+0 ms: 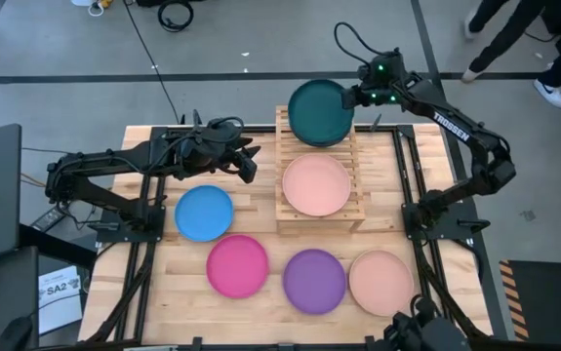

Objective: Place and stack plates onto a shelf
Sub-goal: Stack the dark green plate on top of the black plate

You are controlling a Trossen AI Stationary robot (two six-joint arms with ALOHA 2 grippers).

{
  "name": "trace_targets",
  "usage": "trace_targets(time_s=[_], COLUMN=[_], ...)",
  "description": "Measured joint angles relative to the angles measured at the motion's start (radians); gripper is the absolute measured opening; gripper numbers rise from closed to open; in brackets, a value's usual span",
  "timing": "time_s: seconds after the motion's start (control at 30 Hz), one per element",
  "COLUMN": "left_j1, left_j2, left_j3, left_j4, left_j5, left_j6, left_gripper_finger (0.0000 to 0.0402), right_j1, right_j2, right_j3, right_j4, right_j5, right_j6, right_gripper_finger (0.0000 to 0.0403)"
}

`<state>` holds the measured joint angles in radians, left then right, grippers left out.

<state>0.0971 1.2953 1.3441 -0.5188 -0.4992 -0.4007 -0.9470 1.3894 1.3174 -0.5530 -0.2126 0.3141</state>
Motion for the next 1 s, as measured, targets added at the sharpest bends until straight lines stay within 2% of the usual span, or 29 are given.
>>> trace_targets(time_s=[0.33, 0.8, 1.0], left_j1=[0.000, 0.000, 0.000], left_j2=[0.000, 0.000, 0.000], left_j3=[0.000, 0.000, 0.000], left_j4=[0.000, 0.000, 0.000], left_j5=[0.000, 0.000, 0.000], left_j6=[0.000, 0.000, 0.000], left_gripper_finger=[0.0158, 0.0158, 0.0158], right_j1=[-0.005, -0.006, -0.006], right_j2=[0.050, 0.049, 0.049], right_j3=[0.000, -0.001, -0.001], right_j4=[-0.006, -0.010, -0.010], right_j5=[-0.001, 0.001, 0.001], right_j6=[0.001, 0.000, -0.001], right_gripper_finger=[0.0027, 0.0040, 0.0064])
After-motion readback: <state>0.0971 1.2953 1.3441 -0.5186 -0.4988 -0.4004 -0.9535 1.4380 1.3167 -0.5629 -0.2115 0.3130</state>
